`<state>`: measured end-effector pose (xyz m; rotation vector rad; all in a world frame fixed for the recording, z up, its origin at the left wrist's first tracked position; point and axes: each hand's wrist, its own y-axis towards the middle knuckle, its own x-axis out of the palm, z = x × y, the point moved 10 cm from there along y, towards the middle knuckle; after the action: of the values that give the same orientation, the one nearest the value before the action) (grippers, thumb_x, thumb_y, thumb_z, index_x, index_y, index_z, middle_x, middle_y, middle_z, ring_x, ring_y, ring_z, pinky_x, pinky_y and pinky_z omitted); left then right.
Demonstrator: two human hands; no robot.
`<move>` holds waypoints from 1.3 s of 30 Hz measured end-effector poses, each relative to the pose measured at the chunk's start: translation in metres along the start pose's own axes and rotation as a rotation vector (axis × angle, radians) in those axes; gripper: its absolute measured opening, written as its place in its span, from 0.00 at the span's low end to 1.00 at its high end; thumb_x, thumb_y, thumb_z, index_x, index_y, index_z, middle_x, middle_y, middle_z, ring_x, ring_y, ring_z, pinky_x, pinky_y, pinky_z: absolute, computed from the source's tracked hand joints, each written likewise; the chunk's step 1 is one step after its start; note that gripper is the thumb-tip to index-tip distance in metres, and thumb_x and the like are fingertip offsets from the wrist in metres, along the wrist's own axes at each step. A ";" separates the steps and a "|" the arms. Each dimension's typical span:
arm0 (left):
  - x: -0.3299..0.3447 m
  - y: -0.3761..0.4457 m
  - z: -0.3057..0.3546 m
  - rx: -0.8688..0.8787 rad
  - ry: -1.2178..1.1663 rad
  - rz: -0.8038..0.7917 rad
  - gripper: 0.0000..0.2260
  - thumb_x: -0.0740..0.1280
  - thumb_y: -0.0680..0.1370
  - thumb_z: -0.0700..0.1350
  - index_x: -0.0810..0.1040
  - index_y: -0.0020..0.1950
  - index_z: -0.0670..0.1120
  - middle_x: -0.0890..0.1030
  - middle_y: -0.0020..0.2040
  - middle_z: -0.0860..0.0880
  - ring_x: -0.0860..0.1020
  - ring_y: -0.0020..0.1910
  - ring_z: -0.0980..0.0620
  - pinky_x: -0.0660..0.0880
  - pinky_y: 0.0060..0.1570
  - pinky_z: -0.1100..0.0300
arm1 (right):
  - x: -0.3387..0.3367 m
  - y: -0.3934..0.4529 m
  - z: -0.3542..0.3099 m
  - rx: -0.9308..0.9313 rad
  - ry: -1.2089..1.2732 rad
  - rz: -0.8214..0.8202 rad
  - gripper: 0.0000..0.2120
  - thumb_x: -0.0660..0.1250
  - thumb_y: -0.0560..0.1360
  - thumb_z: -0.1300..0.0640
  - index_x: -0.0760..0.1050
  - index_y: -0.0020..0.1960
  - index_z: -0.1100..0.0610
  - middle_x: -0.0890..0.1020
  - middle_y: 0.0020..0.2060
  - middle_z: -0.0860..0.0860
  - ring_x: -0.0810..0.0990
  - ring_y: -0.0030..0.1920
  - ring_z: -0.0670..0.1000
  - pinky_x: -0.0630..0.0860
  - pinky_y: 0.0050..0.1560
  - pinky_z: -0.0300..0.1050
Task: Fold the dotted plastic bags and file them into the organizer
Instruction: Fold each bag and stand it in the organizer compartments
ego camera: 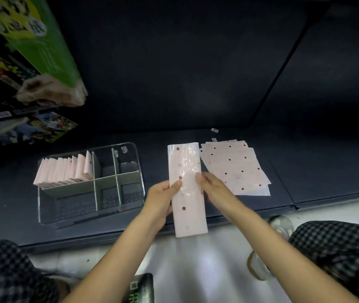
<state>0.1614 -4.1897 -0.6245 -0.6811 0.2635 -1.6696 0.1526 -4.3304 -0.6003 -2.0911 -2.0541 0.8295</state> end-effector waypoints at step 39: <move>-0.028 -0.048 0.051 0.166 0.080 -0.050 0.19 0.64 0.78 0.53 0.81 0.47 0.36 0.83 0.44 0.42 0.80 0.42 0.51 0.79 0.40 0.62 | 0.001 -0.036 -0.069 -0.389 0.196 0.003 0.22 0.58 0.73 0.74 0.77 0.31 0.52 0.80 0.32 0.49 0.76 0.34 0.47 0.71 0.34 0.35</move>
<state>0.1532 -4.1424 -0.5669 -0.5010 0.1635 -1.7465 0.1506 -4.3052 -0.5270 -2.2482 -2.2424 0.2193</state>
